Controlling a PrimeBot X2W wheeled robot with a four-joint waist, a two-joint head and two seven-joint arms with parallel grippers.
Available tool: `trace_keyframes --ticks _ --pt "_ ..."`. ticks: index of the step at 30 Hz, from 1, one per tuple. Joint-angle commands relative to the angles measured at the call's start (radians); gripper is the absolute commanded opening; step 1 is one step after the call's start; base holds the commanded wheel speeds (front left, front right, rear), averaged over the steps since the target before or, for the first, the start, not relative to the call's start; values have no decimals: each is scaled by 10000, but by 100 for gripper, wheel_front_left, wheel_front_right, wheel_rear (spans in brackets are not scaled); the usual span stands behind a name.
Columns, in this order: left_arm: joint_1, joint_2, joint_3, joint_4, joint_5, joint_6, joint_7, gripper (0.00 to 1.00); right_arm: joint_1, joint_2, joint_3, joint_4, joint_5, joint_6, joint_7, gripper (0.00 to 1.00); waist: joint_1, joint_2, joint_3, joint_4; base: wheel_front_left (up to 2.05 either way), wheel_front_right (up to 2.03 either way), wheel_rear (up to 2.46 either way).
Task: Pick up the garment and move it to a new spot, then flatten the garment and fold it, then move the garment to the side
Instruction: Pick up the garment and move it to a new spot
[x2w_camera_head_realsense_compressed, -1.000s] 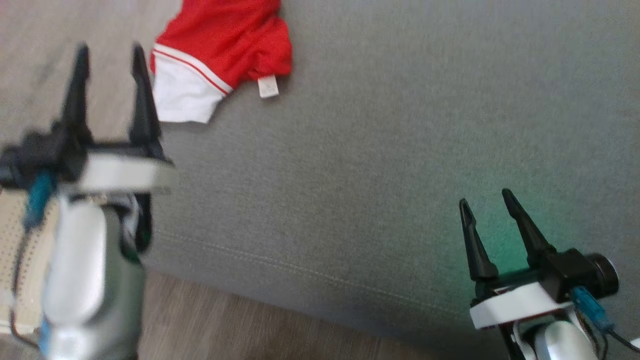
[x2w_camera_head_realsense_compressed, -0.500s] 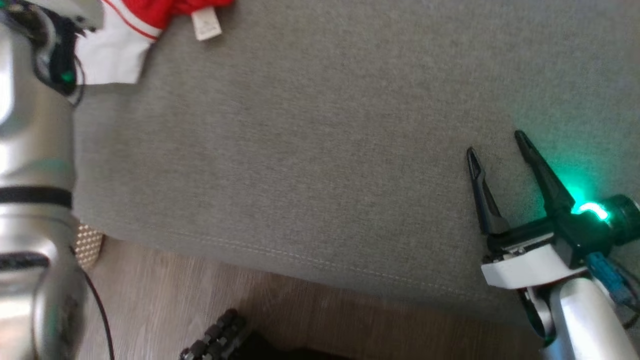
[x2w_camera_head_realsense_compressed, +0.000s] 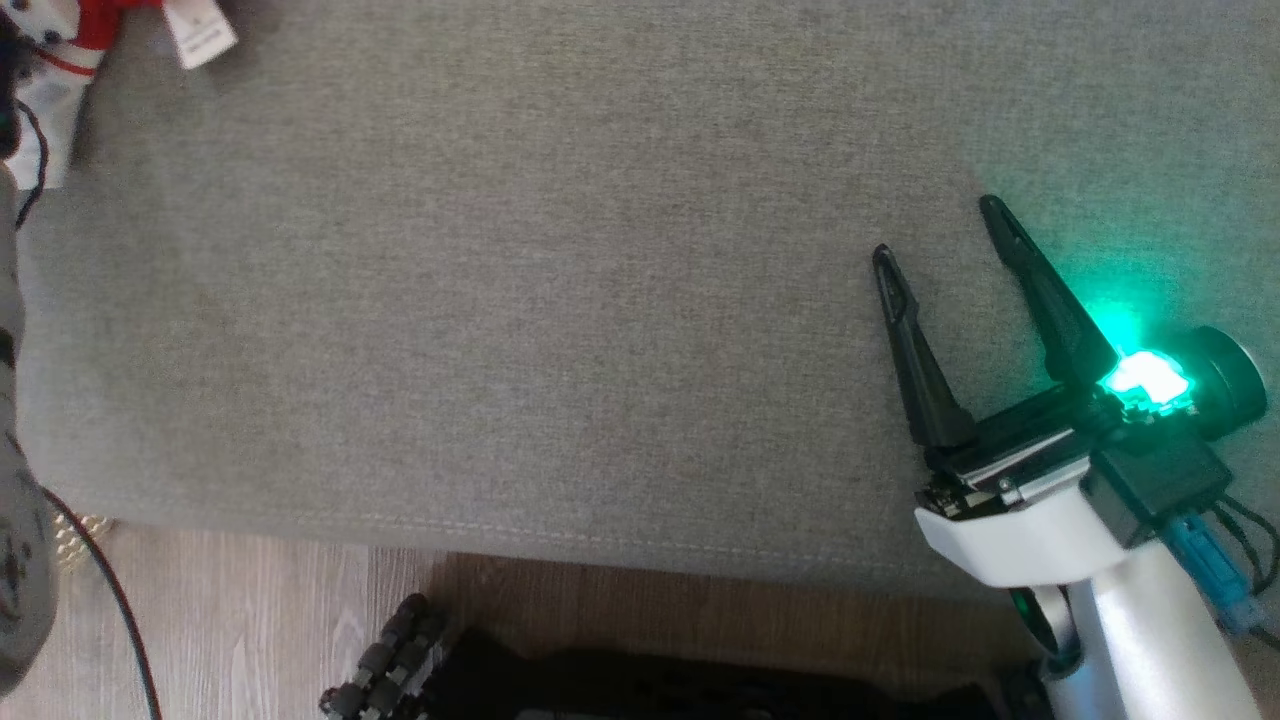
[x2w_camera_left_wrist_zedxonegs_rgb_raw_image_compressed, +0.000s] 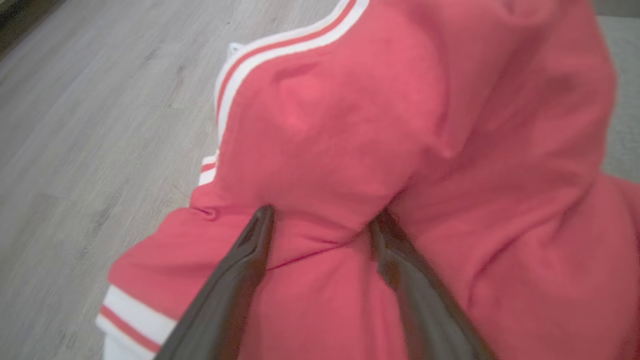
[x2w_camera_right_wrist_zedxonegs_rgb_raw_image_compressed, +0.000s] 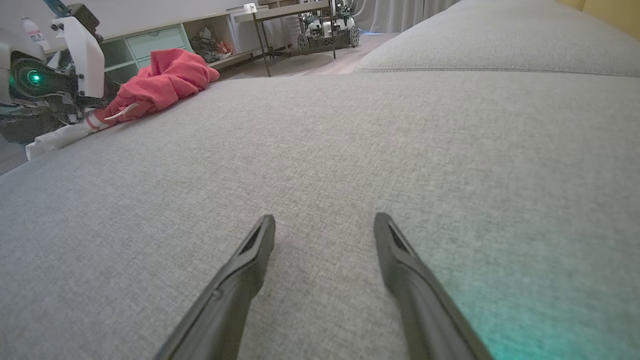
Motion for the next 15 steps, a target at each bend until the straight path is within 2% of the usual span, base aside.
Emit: trace_keyframes --ticks 1,2,6,8,11,15 --pt "-49 555 38 14 -130 -44 240 38 42 -40 -197 492 -14 -21 131 100 0 0 142 -124 0 0 0" --pt "-43 513 25 59 -206 -52 260 0 43 -28 -215 478 -23 -21 131 100 0 0 158 -128 0 0 0" --pt "-29 531 -111 37 -301 -64 -160 0 28 21 -242 506 -37 -21 131 100 0 0 103 -118 0 0 0" --pt "-8 592 -194 -99 -349 -66 -811 0 -5 73 -217 546 -19 -21 131 100 0 0 -56 -109 0 0 0" --pt "83 679 -314 -355 -472 -68 -1525 0 -69 158 -154 620 65 -21 131 100 0 0 -468 -121 0 0 0" --pt "324 835 -482 -1130 -548 -69 -1842 0 -145 261 -53 750 212 -21 131 100 0 0 -1252 -224 0 0 0"
